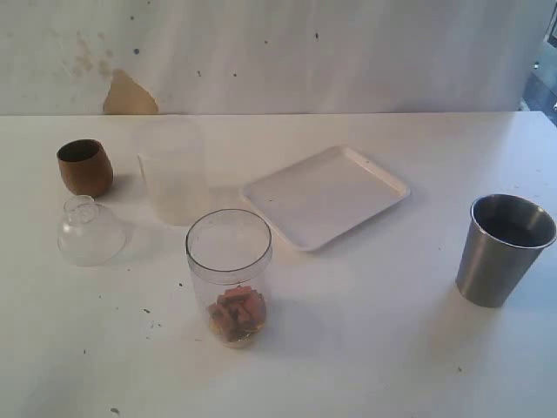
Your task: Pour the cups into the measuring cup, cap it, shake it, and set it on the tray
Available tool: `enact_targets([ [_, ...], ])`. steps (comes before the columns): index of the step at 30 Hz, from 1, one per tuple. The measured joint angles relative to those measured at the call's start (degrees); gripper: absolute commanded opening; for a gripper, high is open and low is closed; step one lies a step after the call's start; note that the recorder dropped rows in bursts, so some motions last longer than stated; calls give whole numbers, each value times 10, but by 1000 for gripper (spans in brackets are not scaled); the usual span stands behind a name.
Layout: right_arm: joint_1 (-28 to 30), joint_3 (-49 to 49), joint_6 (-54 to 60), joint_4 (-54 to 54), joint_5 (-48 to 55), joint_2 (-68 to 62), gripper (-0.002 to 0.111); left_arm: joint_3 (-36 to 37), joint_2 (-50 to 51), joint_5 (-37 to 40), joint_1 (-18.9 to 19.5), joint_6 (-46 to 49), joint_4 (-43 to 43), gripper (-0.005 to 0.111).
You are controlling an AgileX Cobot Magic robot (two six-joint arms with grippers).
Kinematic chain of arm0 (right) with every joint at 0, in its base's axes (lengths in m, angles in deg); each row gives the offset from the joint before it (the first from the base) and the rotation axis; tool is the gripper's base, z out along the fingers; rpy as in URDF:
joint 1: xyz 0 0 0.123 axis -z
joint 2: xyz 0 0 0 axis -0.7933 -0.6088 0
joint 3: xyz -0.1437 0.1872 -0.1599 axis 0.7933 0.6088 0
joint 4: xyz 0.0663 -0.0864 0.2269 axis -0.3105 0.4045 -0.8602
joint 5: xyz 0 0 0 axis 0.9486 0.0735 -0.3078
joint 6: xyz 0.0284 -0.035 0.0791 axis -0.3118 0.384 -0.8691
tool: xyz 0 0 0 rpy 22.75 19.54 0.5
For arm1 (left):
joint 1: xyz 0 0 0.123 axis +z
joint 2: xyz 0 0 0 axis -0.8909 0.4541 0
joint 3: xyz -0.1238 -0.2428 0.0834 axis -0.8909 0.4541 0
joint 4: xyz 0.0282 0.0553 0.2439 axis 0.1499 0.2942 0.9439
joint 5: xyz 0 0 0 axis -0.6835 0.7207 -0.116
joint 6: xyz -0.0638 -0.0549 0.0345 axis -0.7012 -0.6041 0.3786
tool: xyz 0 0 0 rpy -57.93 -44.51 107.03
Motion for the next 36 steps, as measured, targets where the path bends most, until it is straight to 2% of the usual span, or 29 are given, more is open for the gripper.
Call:
enact_targets([
  [4,-1,-3,-3,7,7,-6,17,0,0,0,0,0,0,0],
  [5,-1,-3,-3,7,7,-6,-1,0,0,0,0,0,0,0],
  [12,-19,-3,4,-14,12,8,0,0,0,0,0,0,0,0],
  [16,-22,0,28,-60,17,45,0,0,0,0,0,0,0,0],
  [23,-22,1,29,-66,46,101,0,0,0,0,0,0,0,0],
  [36,-14,-8,-55,100,176,194,0,0,0,0,0,0,0,0],
])
